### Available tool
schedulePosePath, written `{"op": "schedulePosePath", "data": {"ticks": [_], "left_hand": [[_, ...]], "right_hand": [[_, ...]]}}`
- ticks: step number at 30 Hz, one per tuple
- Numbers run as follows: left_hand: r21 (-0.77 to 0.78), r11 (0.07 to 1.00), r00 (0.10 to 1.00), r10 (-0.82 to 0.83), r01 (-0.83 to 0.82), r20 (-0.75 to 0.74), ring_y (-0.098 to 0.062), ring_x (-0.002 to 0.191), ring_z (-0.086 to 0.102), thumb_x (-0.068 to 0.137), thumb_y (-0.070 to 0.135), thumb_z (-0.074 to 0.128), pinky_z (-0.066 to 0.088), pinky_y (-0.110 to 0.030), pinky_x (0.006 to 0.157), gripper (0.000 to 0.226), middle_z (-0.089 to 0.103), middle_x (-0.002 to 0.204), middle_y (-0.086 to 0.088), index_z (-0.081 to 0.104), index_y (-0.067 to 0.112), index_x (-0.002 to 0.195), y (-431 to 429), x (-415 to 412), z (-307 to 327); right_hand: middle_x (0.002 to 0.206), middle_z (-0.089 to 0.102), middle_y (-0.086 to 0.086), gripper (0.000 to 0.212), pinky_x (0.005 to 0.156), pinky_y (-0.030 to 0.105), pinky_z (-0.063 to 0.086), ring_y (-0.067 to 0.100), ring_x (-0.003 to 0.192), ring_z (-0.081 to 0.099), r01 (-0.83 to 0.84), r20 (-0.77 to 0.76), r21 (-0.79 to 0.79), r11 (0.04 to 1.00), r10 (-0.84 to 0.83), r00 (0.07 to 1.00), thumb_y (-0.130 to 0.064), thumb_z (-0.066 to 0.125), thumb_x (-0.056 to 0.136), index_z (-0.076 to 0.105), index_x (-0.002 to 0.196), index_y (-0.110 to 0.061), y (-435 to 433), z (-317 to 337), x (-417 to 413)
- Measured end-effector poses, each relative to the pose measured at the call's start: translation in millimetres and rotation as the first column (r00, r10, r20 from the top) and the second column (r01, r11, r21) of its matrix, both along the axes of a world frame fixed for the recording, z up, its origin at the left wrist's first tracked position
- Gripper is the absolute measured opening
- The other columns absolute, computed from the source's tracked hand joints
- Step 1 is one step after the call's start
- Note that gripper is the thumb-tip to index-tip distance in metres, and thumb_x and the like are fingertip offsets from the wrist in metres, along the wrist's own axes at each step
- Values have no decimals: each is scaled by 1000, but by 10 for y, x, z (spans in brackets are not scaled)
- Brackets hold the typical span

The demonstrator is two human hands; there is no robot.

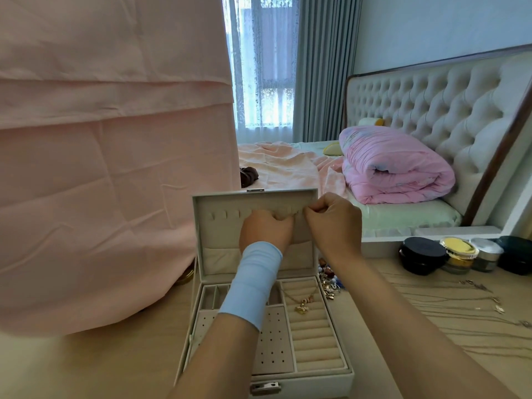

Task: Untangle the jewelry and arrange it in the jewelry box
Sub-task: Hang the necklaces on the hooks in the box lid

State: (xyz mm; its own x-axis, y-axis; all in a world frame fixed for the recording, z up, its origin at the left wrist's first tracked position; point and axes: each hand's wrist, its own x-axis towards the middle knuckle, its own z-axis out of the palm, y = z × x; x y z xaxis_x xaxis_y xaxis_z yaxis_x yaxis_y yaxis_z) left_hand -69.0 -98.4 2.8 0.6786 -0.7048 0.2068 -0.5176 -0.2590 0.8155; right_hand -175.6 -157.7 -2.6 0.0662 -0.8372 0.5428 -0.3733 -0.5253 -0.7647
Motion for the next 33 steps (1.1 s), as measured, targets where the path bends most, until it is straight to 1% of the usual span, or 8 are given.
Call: {"op": "schedulePosePath", "data": {"ticks": [5,9,13,17,20,25,28,33], "left_hand": [[-31,999,1000,-14,13,-28,-27,59,59,80,42,59,51,-28,60,44,58,52,-5,56,8,52,27,15,-112],[1,975,968,-221,222,-117,-29,70,68,84,39,58,60,-42,72,35,70,65,-4,68,8,72,83,43,-224],[54,900,886,-413,433,-213,-22,80,72,88,28,55,58,-43,84,20,75,79,0,72,21,80,203,49,-355],[159,871,882,-472,465,7,-11,81,65,95,22,50,52,-27,78,24,72,85,3,75,23,98,335,17,-329],[93,887,892,-448,452,-60,-12,83,66,93,20,54,51,-24,76,23,74,84,3,76,24,88,406,-35,-299],[-37,935,905,-350,352,-240,-8,69,60,89,16,58,46,-20,60,12,68,76,6,69,20,88,412,-180,-285],[-152,872,746,-479,466,-462,-12,56,59,92,7,55,44,-16,47,15,68,82,-4,63,11,104,420,-269,-220],[-12,841,791,-514,541,-333,-10,49,53,97,16,56,45,-20,51,15,70,68,5,66,7,91,475,-236,-202]], "right_hand": [[68,70,-5,11,63,31,53,18,69,65,26,-139,-10,1000,-27,990,-26,74,84,70,74,-22,39,-164,-38],[72,70,-5,20,68,29,50,16,76,67,-68,-269,122,990,99,958,-32,67,92,75,79,-20,140,-261,-149],[69,71,6,45,67,37,55,19,67,68,-361,-17,503,785,427,904,-44,54,100,74,73,-14,281,-261,-176],[88,70,24,34,83,54,55,38,85,68,-427,0,446,787,477,879,-33,59,99,75,84,-7,303,-292,-191],[83,69,24,27,84,59,55,39,84,68,-415,0,398,818,452,892,-26,64,95,73,77,-7,285,-285,-233],[72,70,3,25,78,44,54,21,76,65,-380,-164,274,883,432,887,-32,64,93,74,74,-20,304,-150,-296],[73,70,0,22,73,37,53,14,74,64,-359,-185,238,903,405,895,-34,66,91,77,75,-23,332,-59,-318],[61,63,1,19,57,21,45,1,52,53,-445,7,322,836,468,884,-28,68,91,79,85,-13,309,37,-428]]}}
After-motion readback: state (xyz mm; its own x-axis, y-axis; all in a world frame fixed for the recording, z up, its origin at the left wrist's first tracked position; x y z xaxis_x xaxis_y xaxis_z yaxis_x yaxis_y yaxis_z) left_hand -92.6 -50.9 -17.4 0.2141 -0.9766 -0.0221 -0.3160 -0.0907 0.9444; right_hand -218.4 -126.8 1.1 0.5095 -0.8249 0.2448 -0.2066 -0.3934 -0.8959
